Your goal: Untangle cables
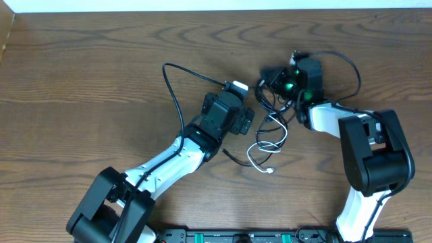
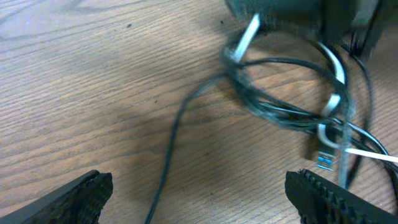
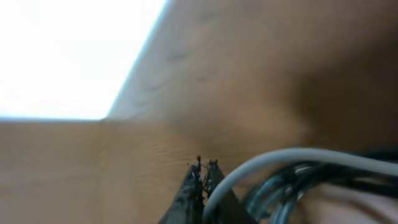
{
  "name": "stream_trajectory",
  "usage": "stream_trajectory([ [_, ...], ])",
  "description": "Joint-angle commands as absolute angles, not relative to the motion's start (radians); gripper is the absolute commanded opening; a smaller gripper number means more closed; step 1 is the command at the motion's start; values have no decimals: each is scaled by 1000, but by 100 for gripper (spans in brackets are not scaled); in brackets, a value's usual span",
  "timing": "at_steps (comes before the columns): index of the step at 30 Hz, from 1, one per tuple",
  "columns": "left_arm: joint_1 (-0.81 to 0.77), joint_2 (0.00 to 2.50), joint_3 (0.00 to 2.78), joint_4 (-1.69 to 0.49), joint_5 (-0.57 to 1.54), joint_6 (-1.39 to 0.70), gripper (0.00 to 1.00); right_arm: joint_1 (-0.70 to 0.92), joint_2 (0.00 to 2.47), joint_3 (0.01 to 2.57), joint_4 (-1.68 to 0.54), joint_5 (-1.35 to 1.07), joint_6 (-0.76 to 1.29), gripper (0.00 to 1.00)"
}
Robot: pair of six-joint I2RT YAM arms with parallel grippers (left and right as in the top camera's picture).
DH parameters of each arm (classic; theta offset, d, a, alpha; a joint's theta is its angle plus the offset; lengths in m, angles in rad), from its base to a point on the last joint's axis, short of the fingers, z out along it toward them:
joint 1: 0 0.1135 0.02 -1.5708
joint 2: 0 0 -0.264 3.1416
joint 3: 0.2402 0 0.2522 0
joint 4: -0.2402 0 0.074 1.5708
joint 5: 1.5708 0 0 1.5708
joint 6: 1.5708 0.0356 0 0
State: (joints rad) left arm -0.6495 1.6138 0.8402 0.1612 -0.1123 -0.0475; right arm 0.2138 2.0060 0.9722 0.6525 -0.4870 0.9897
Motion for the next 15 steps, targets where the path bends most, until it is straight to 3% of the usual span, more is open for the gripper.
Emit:
stream_trajectory([
  [1, -645, 1592, 842, 162, -132, -42, 95, 159, 1961, 985, 776, -744, 915, 1],
  [6, -645, 1592, 842, 163, -107, -68, 95, 72, 1896, 985, 834, -953, 951, 1],
  [15, -645, 1592, 842, 240, 65, -109, 95, 29, 1890, 985, 834, -1217, 1331, 1],
])
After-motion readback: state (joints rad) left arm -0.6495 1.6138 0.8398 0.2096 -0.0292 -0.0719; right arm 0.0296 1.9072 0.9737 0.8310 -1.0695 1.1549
